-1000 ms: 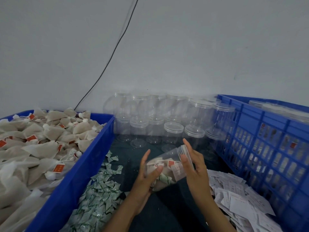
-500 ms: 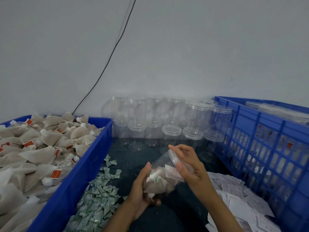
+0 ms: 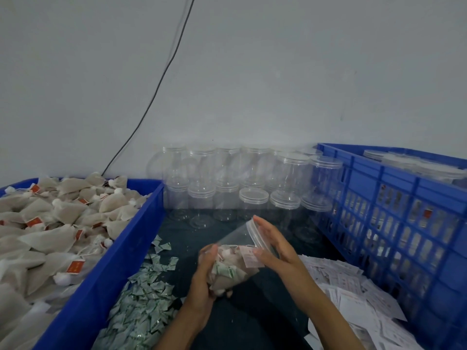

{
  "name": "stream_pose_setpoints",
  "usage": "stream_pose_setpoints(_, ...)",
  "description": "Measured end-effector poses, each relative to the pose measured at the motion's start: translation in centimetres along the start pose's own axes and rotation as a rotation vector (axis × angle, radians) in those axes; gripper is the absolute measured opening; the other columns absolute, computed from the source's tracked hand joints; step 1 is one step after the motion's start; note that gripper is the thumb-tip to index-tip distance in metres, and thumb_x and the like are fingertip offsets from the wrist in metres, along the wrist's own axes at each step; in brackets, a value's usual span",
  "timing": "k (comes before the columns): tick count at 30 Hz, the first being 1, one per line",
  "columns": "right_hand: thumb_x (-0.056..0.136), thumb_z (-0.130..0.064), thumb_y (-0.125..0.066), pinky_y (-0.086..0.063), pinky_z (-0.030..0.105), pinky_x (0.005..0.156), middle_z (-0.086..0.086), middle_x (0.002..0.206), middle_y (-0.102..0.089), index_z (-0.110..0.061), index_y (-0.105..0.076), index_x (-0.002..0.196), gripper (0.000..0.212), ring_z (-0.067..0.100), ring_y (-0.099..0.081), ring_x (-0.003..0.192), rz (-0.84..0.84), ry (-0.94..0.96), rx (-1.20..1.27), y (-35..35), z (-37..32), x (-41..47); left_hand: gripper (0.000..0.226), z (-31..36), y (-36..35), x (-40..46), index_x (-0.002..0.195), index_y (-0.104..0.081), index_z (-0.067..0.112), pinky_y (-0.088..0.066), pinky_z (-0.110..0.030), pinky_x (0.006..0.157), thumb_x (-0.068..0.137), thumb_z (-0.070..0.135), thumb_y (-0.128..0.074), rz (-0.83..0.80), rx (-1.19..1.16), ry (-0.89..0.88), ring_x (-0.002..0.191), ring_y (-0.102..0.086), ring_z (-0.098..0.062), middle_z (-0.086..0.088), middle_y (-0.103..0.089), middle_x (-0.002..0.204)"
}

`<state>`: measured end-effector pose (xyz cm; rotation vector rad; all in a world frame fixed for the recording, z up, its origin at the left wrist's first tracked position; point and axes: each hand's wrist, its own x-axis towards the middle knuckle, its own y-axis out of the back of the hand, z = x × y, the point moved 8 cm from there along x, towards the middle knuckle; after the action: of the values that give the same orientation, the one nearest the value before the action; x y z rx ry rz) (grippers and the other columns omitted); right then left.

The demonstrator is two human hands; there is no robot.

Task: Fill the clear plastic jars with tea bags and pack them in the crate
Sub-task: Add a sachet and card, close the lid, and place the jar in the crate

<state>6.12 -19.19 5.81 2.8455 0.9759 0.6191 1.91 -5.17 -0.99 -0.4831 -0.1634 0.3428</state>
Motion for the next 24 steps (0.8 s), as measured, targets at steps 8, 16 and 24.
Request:
stream_pose_setpoints(8, 0.072, -0.071, -0.060, -0.054, 0.020, 0.075, 0.003, 0.119, -0.056, -0.036, -0.048, 0.121, 0.061, 0.010, -0.065, 0.099, 0.214, -0.093, 0.041, 0.0, 0.8, 0.3, 0.042, 1.0, 0.0, -0.1, 0.115, -0.052, 0.011, -0.052, -0.026, 0.050, 0.079, 0.034, -0.055, -0.008, 0.045, -0.148, 0.073, -0.069, -0.021, -0.011, -0.070, 0.091)
stream_pose_setpoints(16, 0.080, -0.037, -0.074, -0.053, 0.041, 0.090, -0.003, 0.111, -0.068, -0.036, -0.053, 0.127, 0.052, 0.021, -0.065, 0.106, 0.268, 0.051, 0.284, 0.2, 0.0, 0.6, 0.046, 1.6, 0.2, 0.0, 0.106, -0.050, 0.012, -0.046, -0.025, 0.043, 0.074, 0.044, -0.060, 0.061, 0.050, -0.253, 0.065, -0.065, -0.020, -0.012, -0.066, 0.084)
stream_pose_setpoints(24, 0.076, -0.049, -0.068, -0.054, 0.020, 0.071, -0.003, 0.113, -0.065, -0.039, -0.051, 0.123, 0.051, 0.008, -0.067, 0.096, 0.355, 0.056, 0.270, -0.6, -0.5, 0.1, 0.035, 3.3, 0.5, -0.5, 0.105, -0.049, 0.007, -0.051, -0.023, 0.051, 0.081, 0.033, -0.053, 0.071, 0.141, -0.411, 0.069, -0.066, -0.017, -0.006, -0.065, 0.083)
